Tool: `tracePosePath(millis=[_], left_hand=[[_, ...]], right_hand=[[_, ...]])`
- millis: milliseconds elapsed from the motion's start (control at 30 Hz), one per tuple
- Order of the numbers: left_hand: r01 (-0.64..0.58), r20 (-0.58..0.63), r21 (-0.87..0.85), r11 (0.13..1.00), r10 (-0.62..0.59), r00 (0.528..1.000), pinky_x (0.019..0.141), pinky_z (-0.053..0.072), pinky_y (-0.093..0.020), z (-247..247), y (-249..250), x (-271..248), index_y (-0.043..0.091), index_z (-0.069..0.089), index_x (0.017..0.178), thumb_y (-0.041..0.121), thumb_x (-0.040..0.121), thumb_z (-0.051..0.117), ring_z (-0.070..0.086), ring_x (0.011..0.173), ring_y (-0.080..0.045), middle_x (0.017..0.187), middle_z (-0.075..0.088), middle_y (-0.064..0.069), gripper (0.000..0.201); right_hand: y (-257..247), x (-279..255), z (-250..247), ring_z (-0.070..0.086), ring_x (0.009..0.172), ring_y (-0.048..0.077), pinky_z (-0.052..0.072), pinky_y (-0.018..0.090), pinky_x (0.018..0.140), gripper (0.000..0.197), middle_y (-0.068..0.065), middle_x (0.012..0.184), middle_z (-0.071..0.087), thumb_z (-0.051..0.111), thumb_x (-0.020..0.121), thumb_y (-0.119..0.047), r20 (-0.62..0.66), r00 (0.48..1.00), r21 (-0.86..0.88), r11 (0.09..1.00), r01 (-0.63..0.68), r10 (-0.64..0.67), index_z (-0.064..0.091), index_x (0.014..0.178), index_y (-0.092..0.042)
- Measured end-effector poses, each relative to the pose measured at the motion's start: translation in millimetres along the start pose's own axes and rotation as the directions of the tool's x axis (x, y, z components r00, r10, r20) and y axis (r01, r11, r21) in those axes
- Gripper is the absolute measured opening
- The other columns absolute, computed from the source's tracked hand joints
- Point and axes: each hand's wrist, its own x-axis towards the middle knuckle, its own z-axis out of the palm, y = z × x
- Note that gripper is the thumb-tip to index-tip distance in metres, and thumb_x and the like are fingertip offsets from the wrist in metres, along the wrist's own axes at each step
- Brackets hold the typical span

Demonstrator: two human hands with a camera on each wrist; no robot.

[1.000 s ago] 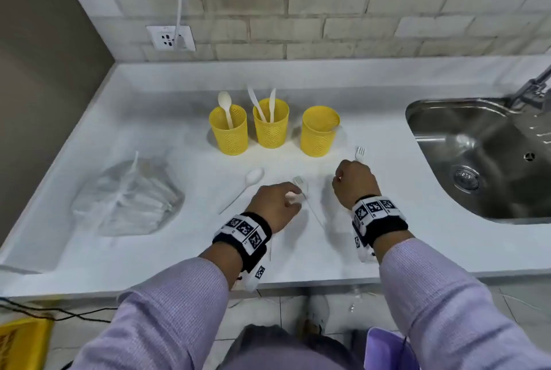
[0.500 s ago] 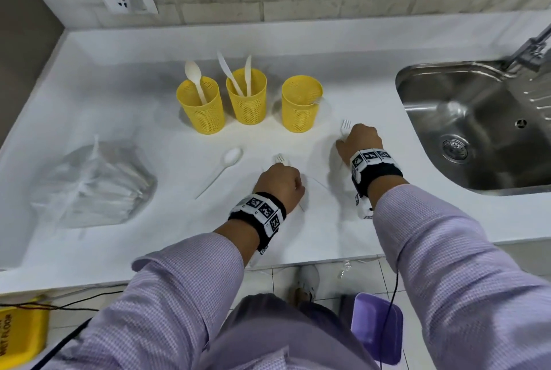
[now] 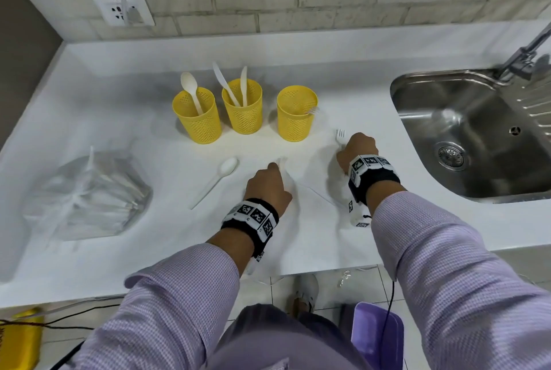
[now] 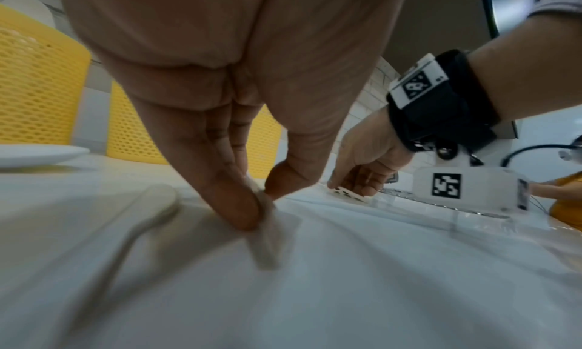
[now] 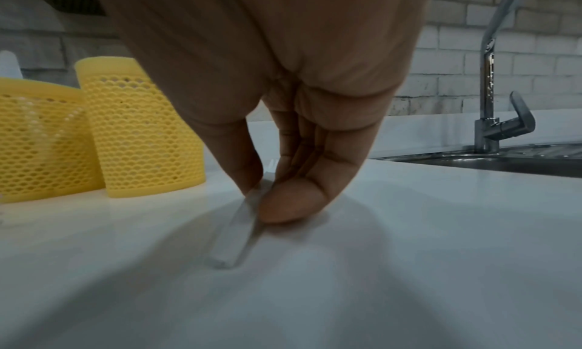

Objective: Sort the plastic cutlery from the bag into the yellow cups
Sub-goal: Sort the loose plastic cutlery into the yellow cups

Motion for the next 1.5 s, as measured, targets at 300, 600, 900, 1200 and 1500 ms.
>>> tracePosePath(millis=[300,600,900,1200,1500], left_hand=[[0.018,-0.034,-0.333,0.943,-0.032,0.999,0.071,0.058,-0.040,-11,-13,3,0.006,0.056,0.072,0.024,0.087,0.062,0.069,0.078,-0.035,0.075,0.065,-0.011,0.024],[0.104,0.076,-0.893,0.439,-0.080,0.994,0.071,0.063,-0.032,-17,-2,-14,0.001,0.073,0.095,-0.002,0.093,0.055,0.074,0.074,-0.023,0.093,0.072,-0.015,0.018],[-0.046,0.015,-0.807,0.588,0.099,0.995,0.070,0.039,-0.036,-13,-4,-26,0.016,0.075,0.079,0.000,0.080,0.052,0.044,0.061,-0.019,0.054,0.051,0.008,0.028],[0.020,0.078,-0.868,0.496,0.097,0.992,0.083,0.060,-0.043,-23,-7,-30,0.006,0.073,0.102,0.000,0.074,0.054,0.069,0.072,-0.025,0.081,0.072,-0.015,0.034],[0.096,-0.042,-0.717,0.690,-0.180,0.983,0.065,0.040,-0.030,-46,-48,-12,0.010,0.064,0.090,0.017,0.095,0.051,0.052,0.070,-0.023,0.077,0.062,-0.004,0.016]], right_hand=[[10,-30,-9,0.068,0.089,0.036,0.056,0.037,0.079,0.025,0.021,0.086,0.074,0.068,0.089,-0.022,-0.054,0.994,0.107,0.989,0.105,-0.100,0.072,0.086,0.002],[-10,-101,7,0.071,0.070,0.030,0.057,0.042,0.077,0.017,0.004,0.073,0.071,0.076,0.086,-0.026,-0.126,0.943,0.355,0.874,0.333,-0.308,0.064,0.081,-0.015],[-24,-119,27,0.070,0.068,0.027,0.059,0.042,0.072,0.016,0.003,0.073,0.069,0.075,0.088,-0.021,-0.098,0.937,0.422,0.839,0.343,-0.334,0.061,0.082,-0.017],[-39,-119,25,0.070,0.074,0.025,0.056,0.037,0.072,0.018,0.003,0.074,0.072,0.071,0.091,-0.025,-0.071,0.914,0.349,0.849,0.397,-0.398,0.070,0.080,-0.011],[-12,-91,1,0.067,0.088,0.033,0.047,0.030,0.071,0.014,0.008,0.086,0.074,0.060,0.092,-0.013,-0.084,0.920,0.154,0.907,0.392,-0.383,0.070,0.083,-0.012]])
